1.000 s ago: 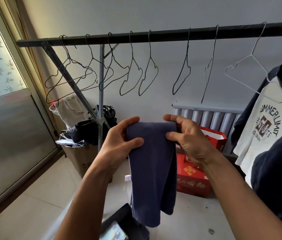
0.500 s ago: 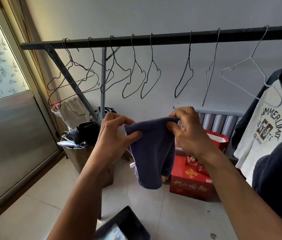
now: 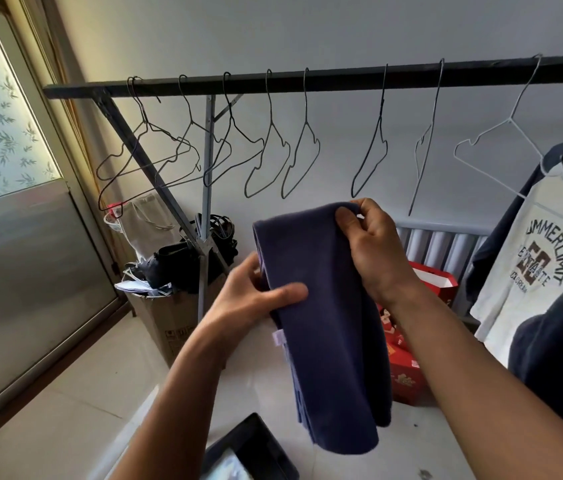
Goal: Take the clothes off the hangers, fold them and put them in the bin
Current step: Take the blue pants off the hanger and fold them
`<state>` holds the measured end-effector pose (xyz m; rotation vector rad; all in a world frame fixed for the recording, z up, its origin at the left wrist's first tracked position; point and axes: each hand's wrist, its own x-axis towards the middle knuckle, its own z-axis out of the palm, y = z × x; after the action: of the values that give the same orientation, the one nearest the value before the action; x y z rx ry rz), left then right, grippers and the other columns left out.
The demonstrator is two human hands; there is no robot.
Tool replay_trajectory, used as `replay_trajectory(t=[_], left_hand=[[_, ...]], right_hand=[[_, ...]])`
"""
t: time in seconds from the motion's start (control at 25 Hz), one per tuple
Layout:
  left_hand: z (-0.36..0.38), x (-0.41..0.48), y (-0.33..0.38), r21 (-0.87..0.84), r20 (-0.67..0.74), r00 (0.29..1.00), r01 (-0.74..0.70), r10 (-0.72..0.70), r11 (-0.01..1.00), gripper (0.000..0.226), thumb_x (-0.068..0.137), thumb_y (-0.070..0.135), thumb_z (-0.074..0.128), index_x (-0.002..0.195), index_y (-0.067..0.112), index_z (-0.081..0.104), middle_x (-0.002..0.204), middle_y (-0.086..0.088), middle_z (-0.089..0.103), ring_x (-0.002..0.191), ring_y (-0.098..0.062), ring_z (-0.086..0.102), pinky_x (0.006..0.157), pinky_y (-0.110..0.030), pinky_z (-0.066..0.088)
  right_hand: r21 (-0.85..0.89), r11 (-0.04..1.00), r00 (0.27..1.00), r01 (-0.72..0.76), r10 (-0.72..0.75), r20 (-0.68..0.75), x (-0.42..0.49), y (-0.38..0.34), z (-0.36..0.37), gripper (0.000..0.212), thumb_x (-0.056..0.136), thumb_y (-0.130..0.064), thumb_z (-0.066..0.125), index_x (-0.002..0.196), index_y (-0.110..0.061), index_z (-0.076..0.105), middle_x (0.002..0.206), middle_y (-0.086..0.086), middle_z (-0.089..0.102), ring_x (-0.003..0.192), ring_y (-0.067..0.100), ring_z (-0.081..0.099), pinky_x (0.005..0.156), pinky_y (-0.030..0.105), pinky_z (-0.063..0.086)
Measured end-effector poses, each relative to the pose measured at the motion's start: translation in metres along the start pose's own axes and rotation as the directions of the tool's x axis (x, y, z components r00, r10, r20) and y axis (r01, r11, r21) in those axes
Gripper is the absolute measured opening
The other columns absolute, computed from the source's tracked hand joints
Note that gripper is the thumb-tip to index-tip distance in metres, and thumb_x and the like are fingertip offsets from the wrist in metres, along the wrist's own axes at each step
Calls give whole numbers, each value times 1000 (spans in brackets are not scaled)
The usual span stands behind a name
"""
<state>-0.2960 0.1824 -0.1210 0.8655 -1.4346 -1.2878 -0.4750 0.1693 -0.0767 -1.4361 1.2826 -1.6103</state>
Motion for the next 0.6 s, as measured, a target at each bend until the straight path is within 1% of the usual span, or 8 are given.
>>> replay_trajectory(t=[0.08,0.16,0.28,0.32,0.4,0.44,0.52,0.6], left_hand=[[4,-4,-17,13,51,996,67,-68,998,48,63,13,80,109,7,66,100,-5,76,93,-22,72,75,-29,57],[6,-4,-29,8,-6,996,87,-87,996,41,63,18,79,102,8,71,100,-8,76,96,-25,72,80,-31,55],[4,-3,-30,-81,-98,992,65,-73,995,28,70,19,75,97,11,73,99,-13,75,95,-28,70,81,-36,57],[3,-3,-29,-108,-108,992,58,-70,992,26,73,18,73,98,11,72,100,-15,75,94,-29,70,82,-39,58],[3,-2,-25,-117,-126,991,33,-48,993,27,78,18,71,104,11,70,102,-15,74,94,-28,71,78,-38,57],[2,-2,-23,-123,-137,990,16,-33,992,28,78,19,70,105,11,69,102,-14,74,93,-26,71,76,-36,57],[1,-2,-21,-149,-158,987,-6,-18,989,29,78,19,69,106,11,68,103,-12,74,93,-23,71,75,-32,56],[-3,-2,-18,-133,-179,984,-5,-19,991,24,84,16,66,106,9,68,100,-9,75,91,-19,72,72,-27,56]], right_hand=[[24,999,1000,-21,21,-14,4,0,0,10,99,-26,51,98,-18,58,91,6,65,80,13,57,75,34,48],[47,998,999,-35,37,-23,7,2,-2,12,99,-27,52,100,-17,59,90,4,65,79,13,58,72,32,48],[108,993,998,-42,47,-38,9,2,-9,17,97,-30,55,106,-17,61,92,1,68,83,12,61,74,32,51],[153,986,997,-68,72,-21,8,2,-12,23,94,-33,59,110,-17,61,94,-1,69,87,12,63,77,33,53],[199,963,981,-181,163,106,4,10,-16,49,81,-40,70,122,-17,56,104,0,72,96,16,68,83,35,56],[169,955,958,-242,207,198,0,15,-17,62,76,-37,76,129,-17,51,108,3,72,99,19,69,86,38,56],[86,939,900,-333,289,326,-8,28,-14,85,72,-20,83,143,-19,37,113,12,70,101,26,70,91,44,55],[89,924,886,-373,326,330,-11,37,-13,84,80,-3,73,148,-20,28,112,15,70,99,27,70,91,44,55]])
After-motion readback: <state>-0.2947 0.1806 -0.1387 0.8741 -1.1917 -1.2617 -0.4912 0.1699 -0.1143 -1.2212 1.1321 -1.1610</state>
